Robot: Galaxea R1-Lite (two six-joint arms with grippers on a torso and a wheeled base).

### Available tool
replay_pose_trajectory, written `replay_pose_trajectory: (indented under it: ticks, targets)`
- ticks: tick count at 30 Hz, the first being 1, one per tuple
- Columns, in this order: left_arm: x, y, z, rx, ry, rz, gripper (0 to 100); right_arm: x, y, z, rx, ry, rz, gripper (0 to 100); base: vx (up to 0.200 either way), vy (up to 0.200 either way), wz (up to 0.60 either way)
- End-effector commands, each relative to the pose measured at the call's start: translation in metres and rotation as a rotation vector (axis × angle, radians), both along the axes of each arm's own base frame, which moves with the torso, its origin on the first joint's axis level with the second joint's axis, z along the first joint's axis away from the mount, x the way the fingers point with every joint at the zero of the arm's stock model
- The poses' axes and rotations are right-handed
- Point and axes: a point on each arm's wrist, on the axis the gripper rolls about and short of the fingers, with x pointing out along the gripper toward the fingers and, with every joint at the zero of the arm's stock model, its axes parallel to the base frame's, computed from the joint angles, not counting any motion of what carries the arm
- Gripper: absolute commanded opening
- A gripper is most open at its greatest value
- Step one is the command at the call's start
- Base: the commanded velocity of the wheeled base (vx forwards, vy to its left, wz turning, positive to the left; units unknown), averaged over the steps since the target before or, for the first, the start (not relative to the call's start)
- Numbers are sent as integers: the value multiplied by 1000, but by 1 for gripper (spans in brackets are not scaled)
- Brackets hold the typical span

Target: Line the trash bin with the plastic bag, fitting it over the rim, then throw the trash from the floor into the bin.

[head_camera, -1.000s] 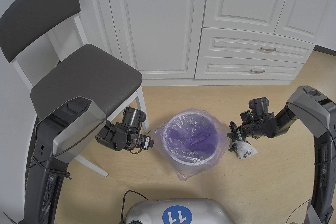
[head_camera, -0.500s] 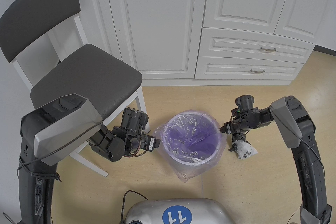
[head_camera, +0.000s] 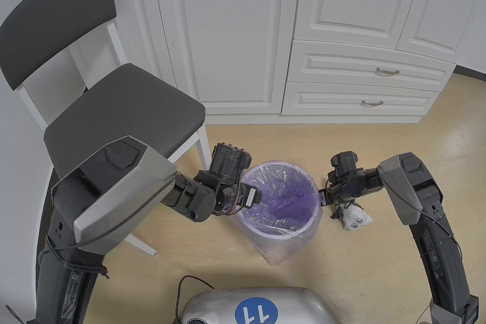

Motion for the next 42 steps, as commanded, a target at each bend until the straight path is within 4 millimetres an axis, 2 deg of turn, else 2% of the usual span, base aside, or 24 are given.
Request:
replay_pose_trajectory:
  ticks: [1, 3, 6, 7, 16, 21, 24, 29, 34, 36, 37, 42]
  targets:
    - [13, -35, -28, 73, 24, 20, 100, -3, 0, -6, 6, 22, -3, 100, 0, 0, 0]
    - [19, -46, -35, 83, 12, 31, 100, -4, -1, -6, 6, 24, -6, 100, 0, 0, 0]
    - [21, -51, -36, 82, 7, 27, 100, -4, -2, -6, 8, 27, -10, 100, 0, 0, 0]
    - [18, -54, -37, 93, 15, 12, 0, -5, -1, -6, 10, 28, -8, 100, 0, 0, 0]
    - [8, -68, -43, 143, 74, -25, 0, -5, -1, -7, 10, 26, -8, 100, 0, 0, 0]
    - [5, -66, -56, 210, 153, -30, 0, -5, -1, -7, 9, 26, -9, 100, 0, 0, 0]
    - [-1, -65, -54, 241, 197, -44, 0, -6, -2, -7, 10, 29, -10, 100, 0, 0, 0]
    - [-15, -70, -44, 282, 247, -71, 0, -7, -2, -7, 8, 37, -10, 100, 0, 0, 0]
    - [-29, -73, -16, 278, 286, -111, 0, -8, -2, -6, 8, 37, -10, 100, 0, 0, 0]
    - [-29, -73, -16, 278, 286, -111, 0, -8, -2, -6, 8, 37, -10, 100, 0, 0, 0]
    - [-46, -72, -11, 288, 317, -146, 0, -7, -2, -6, 9, 35, -10, 100, 0, 0, 0]
    - [-63, -70, -13, 305, 367, -188, 0, -8, -2, -6, 8, 37, -10, 100, 0, 0, 0]
